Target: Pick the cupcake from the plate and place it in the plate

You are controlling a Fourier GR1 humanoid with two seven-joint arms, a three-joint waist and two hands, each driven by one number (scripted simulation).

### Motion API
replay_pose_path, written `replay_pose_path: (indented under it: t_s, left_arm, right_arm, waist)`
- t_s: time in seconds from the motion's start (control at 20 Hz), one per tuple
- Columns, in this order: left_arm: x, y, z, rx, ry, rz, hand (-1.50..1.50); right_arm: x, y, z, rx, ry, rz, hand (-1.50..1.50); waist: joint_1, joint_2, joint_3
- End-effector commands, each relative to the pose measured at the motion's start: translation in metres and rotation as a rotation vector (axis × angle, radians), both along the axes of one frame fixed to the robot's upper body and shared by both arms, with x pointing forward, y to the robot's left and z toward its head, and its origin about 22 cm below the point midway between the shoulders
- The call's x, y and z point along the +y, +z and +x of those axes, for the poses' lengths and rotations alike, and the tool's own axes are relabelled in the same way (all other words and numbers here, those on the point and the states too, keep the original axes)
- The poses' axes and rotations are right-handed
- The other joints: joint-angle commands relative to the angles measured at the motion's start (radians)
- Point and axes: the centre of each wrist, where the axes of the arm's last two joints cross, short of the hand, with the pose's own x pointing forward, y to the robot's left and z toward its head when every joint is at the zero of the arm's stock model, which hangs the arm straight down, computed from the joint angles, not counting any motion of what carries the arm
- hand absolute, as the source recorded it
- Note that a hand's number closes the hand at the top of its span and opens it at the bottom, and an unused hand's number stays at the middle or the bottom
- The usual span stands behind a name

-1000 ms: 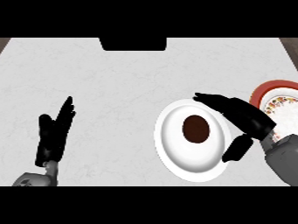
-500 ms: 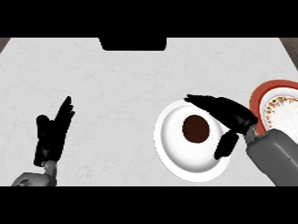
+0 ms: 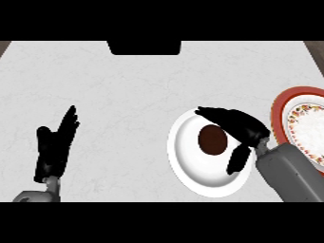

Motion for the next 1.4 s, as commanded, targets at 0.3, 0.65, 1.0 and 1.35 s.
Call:
replay_pose_path:
  t_s: [0.3,0.65,1.0,1.35]
  left_arm:
    - [0.003,-0.002,-0.003,0.004,-0.013,-0.008,0.00]
    - [-0.020,-0.005,-0.011,-0.015,-0.004,-0.012,0.00]
    - [-0.026,0.007,-0.001,0.001,0.022,-0.006,0.00]
    - [-0.011,-0.004,-0.003,0.009,0.009,0.002,0.00]
  right_arm:
    - [-0.006,-0.017,0.010,0.034,-0.004,0.005,-1.50]
    - [-0.015,-0.039,0.017,-0.051,0.070,-0.025,1.50]
    - [-0.004,-0.028,0.004,-0.183,0.037,-0.007,1.50]
    - [-0.041,-0.023,0.026,-0.222,-0.593,-0.060,1.50]
  waist:
    - [0.000,0.000,0.000]
    - [0.006,0.002,0.000]
    - [-0.005,-0.002,0.000]
    - [-0.015,-0.001,-0.001]
